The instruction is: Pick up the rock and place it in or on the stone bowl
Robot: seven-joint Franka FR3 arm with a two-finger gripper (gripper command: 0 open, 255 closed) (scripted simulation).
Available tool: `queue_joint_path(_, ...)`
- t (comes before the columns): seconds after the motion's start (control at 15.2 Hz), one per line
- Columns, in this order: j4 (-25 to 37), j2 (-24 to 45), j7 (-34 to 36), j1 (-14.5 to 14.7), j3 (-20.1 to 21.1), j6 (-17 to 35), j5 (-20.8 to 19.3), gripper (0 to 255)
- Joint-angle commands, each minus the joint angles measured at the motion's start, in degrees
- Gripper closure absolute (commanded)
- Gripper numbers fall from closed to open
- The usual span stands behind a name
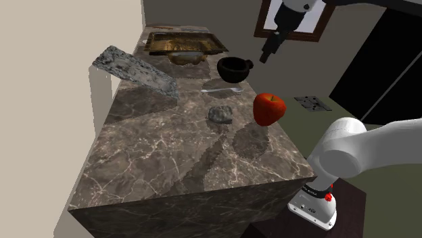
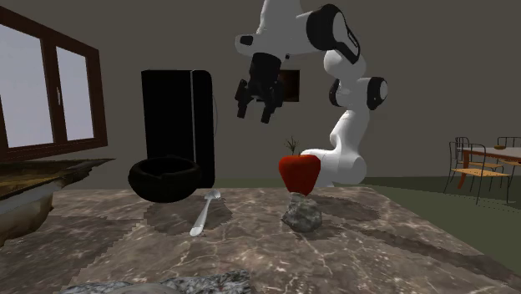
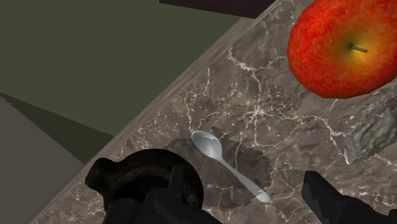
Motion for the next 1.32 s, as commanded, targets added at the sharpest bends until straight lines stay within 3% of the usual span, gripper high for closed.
queue_joint_path(0.0, 0.00, 0.00, 0.00, 0.00, 0.00, 0.00, 0.00, 0)
queue_joint_path(1.25, 1.07, 22.44, -4.64, 12.54, 16.34, 0.07, 1.73, 0)
